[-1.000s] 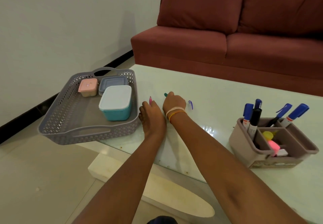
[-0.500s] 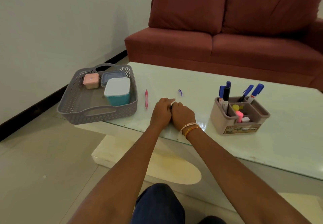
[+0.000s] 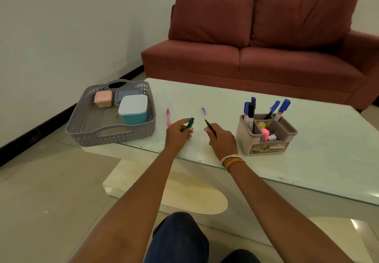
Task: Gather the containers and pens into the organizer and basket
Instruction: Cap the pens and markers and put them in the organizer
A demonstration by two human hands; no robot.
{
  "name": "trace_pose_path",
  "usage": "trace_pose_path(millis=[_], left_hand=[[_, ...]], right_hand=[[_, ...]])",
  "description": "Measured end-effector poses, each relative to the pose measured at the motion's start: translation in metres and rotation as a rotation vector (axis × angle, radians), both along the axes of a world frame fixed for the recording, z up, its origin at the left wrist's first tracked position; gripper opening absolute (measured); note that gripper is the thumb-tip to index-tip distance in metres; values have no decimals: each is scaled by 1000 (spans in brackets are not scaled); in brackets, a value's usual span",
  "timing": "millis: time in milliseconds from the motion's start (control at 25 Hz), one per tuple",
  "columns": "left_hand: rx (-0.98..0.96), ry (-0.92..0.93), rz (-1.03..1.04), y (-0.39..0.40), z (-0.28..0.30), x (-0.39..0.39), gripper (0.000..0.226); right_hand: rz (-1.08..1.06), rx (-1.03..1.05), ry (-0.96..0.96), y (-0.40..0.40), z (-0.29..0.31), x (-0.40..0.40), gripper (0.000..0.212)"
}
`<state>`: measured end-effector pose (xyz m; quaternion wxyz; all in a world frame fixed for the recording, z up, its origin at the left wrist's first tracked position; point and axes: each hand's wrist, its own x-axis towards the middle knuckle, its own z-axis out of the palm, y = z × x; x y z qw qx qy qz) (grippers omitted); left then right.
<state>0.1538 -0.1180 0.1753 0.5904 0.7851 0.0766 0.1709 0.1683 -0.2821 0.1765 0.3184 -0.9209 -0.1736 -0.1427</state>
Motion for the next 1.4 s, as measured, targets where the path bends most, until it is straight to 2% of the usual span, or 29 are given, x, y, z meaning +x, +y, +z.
trace_pose_path(millis=[40, 160, 320, 520, 720, 840, 960, 1080, 1200, 1280, 1400], left_hand=[[13, -4, -21, 0, -1, -1, 32], [7, -3, -49, 1, -1, -1, 31], [2, 13, -45, 5, -1, 1, 28], [85, 10, -55, 7, -1, 1, 30], [357, -72, -82, 3, -4, -5, 42], [358, -37, -113, -3, -2, -4, 46], [223, 34, -140, -10, 2, -5, 51], [188, 47, -114, -19, 0, -9, 51], [208, 85, -125, -23, -2, -9, 53], [207, 100, -168, -20, -1, -8, 59], [199, 113, -232, -17, 0, -10, 71]], right_hand=[[-25, 26, -43, -1, 2, -3, 35], [-37, -145, -178, 3, 2, -2, 37], [-27, -247, -185, 4, -2, 2, 36], [-25, -321, -181, 5, -4, 2, 37], [-4, -455, -200, 7, -6, 2, 36], [18, -431, -195, 11, -3, -2, 37], [21, -335, -152, 13, 1, -4, 48], [-15, -281, -79, 12, 2, -1, 38], [-13, -311, -127, 11, -2, 0, 34], [5, -318, -176, 12, -4, -1, 39], [29, -316, -217, 7, -1, -1, 35]])
